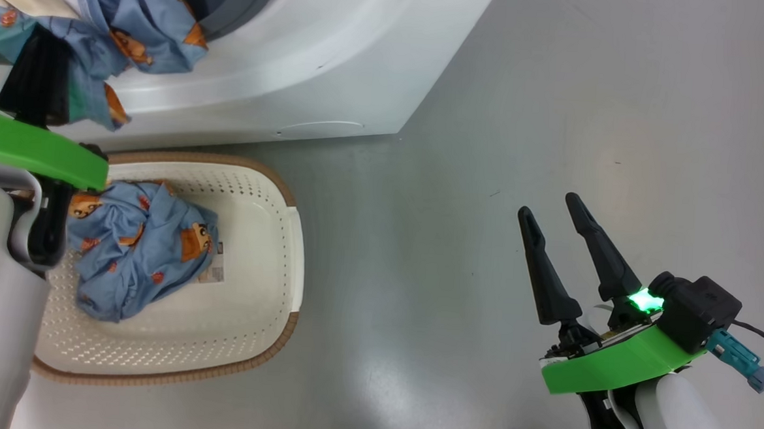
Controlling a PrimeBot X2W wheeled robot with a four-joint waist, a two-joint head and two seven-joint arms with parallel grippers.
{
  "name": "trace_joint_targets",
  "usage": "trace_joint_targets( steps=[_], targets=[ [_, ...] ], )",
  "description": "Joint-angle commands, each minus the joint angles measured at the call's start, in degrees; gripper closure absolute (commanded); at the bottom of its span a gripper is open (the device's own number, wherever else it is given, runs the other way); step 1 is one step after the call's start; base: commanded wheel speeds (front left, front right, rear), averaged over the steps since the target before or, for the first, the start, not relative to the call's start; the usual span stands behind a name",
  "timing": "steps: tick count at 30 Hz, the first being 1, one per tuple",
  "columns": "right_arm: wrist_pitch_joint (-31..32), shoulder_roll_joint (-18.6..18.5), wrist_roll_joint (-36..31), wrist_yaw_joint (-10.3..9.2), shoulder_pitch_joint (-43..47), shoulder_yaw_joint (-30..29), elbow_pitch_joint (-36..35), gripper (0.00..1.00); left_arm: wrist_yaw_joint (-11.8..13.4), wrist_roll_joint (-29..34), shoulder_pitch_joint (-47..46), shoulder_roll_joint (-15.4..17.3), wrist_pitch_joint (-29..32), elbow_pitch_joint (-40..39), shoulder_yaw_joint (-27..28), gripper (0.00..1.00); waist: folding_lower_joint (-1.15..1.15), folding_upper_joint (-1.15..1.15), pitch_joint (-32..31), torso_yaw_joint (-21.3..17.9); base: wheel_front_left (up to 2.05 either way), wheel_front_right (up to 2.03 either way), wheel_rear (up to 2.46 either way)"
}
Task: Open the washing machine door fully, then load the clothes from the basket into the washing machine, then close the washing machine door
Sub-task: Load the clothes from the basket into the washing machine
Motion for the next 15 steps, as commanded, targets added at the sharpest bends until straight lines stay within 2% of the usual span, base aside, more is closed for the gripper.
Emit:
trace_joint_targets(
  steps=[1, 15],
  targets=[
    [-0.3, 0.2, 0.0, 0.09, 0.0, 1.5, -1.2, 0.00, -0.2, -0.7, -1.8, 3.0, -0.4, -0.7, 0.8, 1.00, 0.00, 0.00, -0.1, -0.5, 0.00, 0.00, 0.00],
    [-0.3, 1.2, 0.8, 0.09, 0.7, 3.3, -1.1, 0.00, -0.2, -7.0, -13.9, 6.9, -0.4, 8.1, -5.4, 1.00, 0.00, 0.00, -0.3, -4.9, 0.00, 0.00, 0.00]
  ],
)
